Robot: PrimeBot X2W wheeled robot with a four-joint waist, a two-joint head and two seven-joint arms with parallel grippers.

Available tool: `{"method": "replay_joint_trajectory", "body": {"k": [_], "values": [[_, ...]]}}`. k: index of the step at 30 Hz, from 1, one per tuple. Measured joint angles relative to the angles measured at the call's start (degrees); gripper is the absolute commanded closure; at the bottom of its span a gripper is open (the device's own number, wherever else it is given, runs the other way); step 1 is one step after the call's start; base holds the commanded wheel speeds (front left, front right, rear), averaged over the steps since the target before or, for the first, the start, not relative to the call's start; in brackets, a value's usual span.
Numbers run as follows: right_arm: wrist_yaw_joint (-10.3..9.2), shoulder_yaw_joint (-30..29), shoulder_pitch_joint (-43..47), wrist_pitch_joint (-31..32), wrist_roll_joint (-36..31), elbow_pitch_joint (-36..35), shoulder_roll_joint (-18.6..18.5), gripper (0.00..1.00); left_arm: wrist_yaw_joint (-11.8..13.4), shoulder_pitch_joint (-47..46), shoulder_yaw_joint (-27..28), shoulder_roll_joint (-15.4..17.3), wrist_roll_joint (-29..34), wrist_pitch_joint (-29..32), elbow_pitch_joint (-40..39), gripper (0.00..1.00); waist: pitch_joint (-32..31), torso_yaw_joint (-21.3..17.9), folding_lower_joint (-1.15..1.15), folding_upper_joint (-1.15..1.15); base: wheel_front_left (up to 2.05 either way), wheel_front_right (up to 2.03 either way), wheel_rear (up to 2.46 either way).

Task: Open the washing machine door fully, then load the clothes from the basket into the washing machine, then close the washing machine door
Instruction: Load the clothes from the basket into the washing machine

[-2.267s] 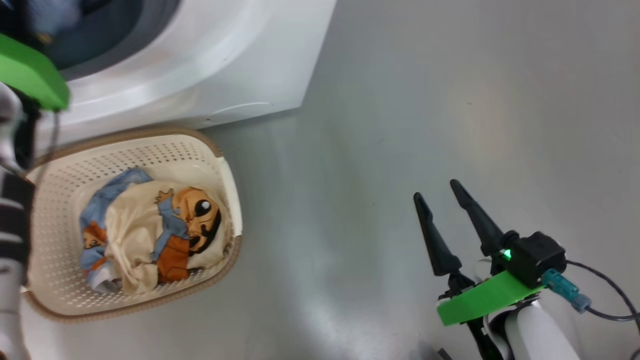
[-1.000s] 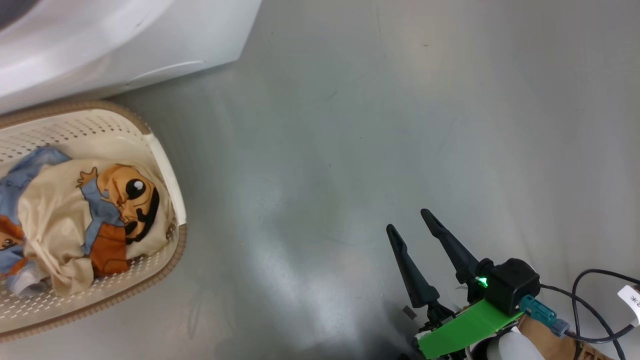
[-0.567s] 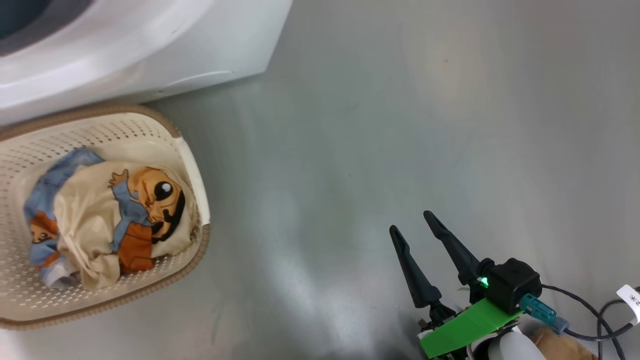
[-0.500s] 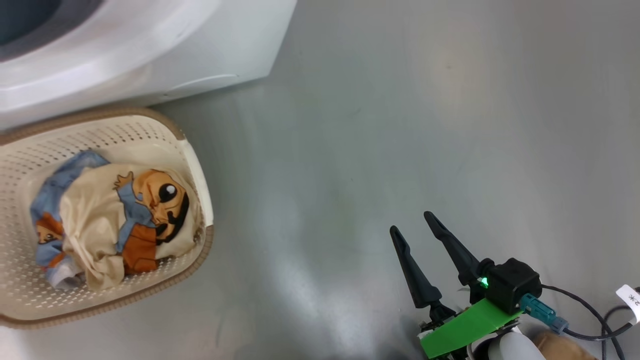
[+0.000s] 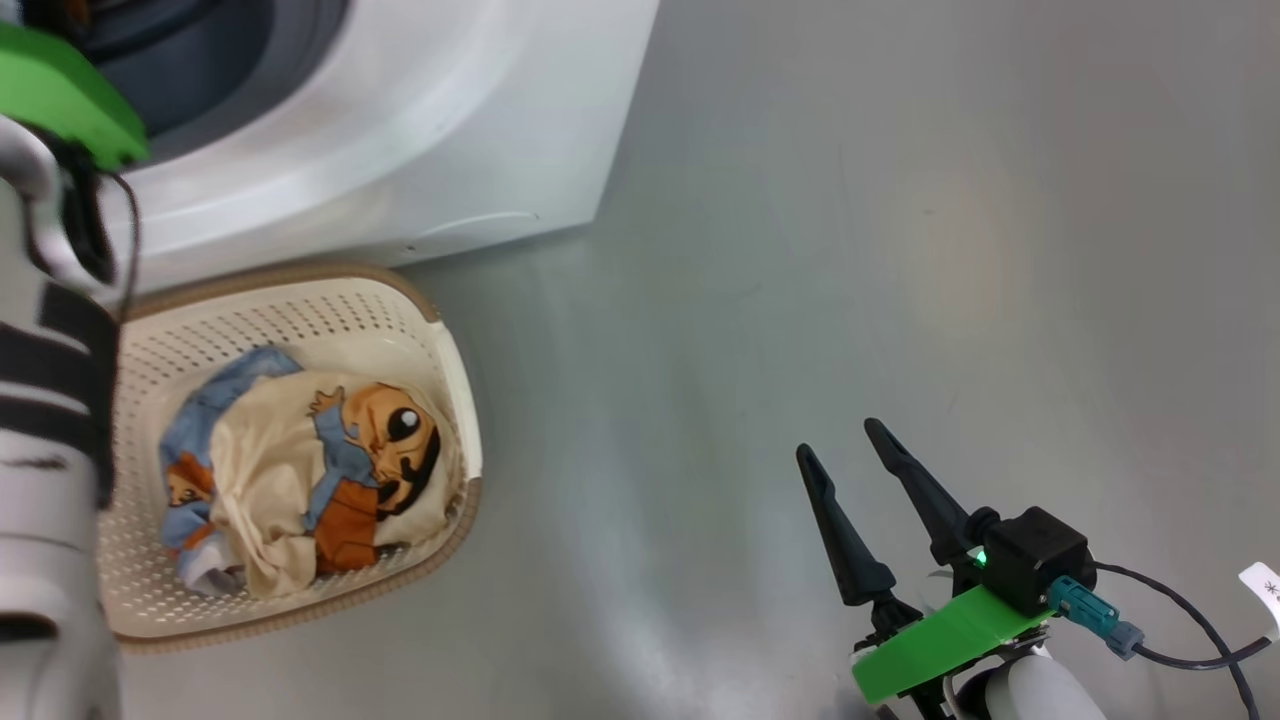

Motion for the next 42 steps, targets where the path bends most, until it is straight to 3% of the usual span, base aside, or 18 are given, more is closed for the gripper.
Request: {"method": "replay_joint_trajectory", "body": {"k": [11,24,29,42], "values": [[0.0,-2.3,0.05,0.0,-0.02,0.75,-0.1,0.0,-1.62,11.61,0.38,-4.31,0.09,0.0,-7.09,0.0,-4.86,3.55,0.0,0.0,0.0,0.0,0.0],[0.0,-5.55,0.24,0.0,-0.9,0.74,-0.23,0.0,-5.75,30.11,0.7,-8.57,0.53,0.01,-19.92,0.0,-9.37,8.3,0.01,0.0,0.0,0.0,0.0],[0.0,-6.3,0.33,0.0,-1.7,0.25,-0.24,0.0,-6.84,39.34,-0.62,-9.04,1.1,0.01,-25.3,0.0,-11.73,9.48,0.01,0.0,0.0,0.0,0.0],[0.0,-8.09,3.89,0.0,-3.15,-0.24,-0.32,0.0,-6.27,63.03,-0.19,-9.12,1.38,0.05,-43.07,0.0,-18.92,11.31,0.0,0.0,0.0,0.0,0.0]]}}
